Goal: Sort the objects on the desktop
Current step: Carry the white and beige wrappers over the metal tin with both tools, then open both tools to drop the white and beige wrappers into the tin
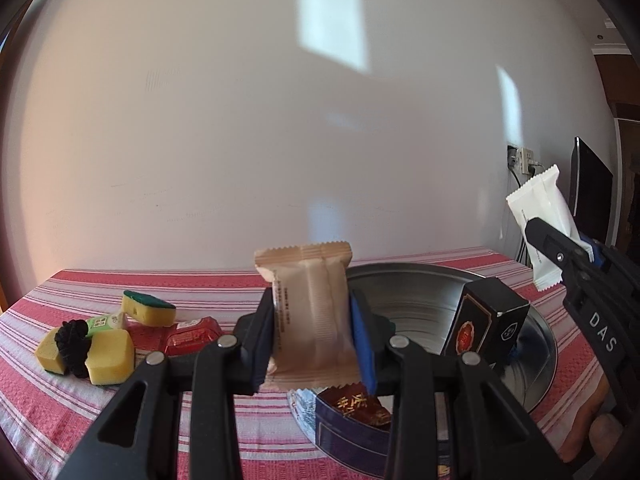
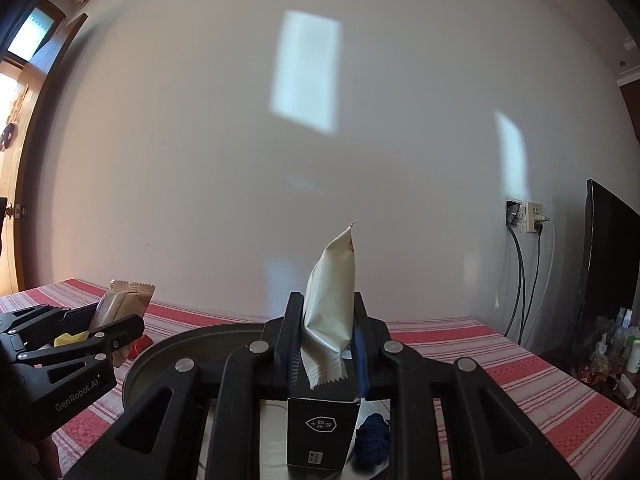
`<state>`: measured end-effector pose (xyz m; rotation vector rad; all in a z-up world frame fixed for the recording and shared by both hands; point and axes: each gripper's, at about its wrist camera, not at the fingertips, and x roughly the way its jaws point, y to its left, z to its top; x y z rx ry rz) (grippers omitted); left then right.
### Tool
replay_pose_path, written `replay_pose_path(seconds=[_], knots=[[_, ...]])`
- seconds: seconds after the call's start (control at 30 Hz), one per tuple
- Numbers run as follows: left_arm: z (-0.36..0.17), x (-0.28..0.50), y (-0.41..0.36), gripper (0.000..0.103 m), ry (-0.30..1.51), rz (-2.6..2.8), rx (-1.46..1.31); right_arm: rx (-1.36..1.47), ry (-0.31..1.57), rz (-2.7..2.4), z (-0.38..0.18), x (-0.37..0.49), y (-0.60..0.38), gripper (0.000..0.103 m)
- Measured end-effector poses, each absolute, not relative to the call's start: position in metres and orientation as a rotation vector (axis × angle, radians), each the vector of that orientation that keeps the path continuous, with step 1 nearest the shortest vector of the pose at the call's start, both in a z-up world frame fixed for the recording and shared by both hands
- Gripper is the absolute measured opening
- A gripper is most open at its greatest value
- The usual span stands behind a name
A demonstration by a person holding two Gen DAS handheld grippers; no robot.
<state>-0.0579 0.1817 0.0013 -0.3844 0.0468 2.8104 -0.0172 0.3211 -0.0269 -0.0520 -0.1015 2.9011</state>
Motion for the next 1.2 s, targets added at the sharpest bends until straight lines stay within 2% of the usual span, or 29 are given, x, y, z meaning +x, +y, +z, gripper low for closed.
replay_pose_path(seconds=[0.57, 0.87, 0.9, 0.97, 1.0, 1.03, 1.07, 1.1, 1.17, 1.2], knots=[[0.000, -0.069, 0.220, 0.035, 0.096, 2.749, -0.431, -0.256, -0.036, 2.869, -0.034, -0.049, 0.355, 0.024], [-0.002, -0.075, 0.241, 0.035, 0.142, 2.732, -0.455, -0.358, -0.136, 2.896, -0.041, -0.079, 0.351, 0.024], [-0.003, -0.076, 0.243, 0.036, 0.148, 2.731, -0.465, -0.377, -0.133, 2.900, -0.042, -0.082, 0.351, 0.025], [-0.003, -0.077, 0.246, 0.039, 0.160, 2.738, -0.469, -0.391, -0.118, 2.897, -0.043, -0.084, 0.355, 0.036], [-0.003, -0.076, 0.246, 0.042, 0.169, 2.742, -0.468, -0.387, -0.106, 2.898, -0.043, -0.084, 0.357, 0.050], [-0.003, -0.076, 0.246, 0.049, 0.169, 2.757, -0.469, -0.375, -0.095, 2.887, -0.042, -0.082, 0.359, 0.056], [-0.003, -0.077, 0.244, 0.061, 0.159, 2.766, -0.472, -0.364, -0.081, 2.872, -0.041, -0.082, 0.363, 0.056], [-0.002, -0.077, 0.240, 0.066, 0.137, 2.777, -0.477, -0.354, -0.061, 2.872, -0.041, -0.079, 0.365, 0.057], [-0.002, -0.079, 0.231, 0.087, 0.082, 2.806, -0.481, -0.336, -0.025, 2.866, -0.040, -0.077, 0.369, 0.064], [-0.002, -0.079, 0.227, 0.091, 0.060, 2.820, -0.474, -0.324, -0.013, 2.859, -0.039, -0.075, 0.371, 0.069]])
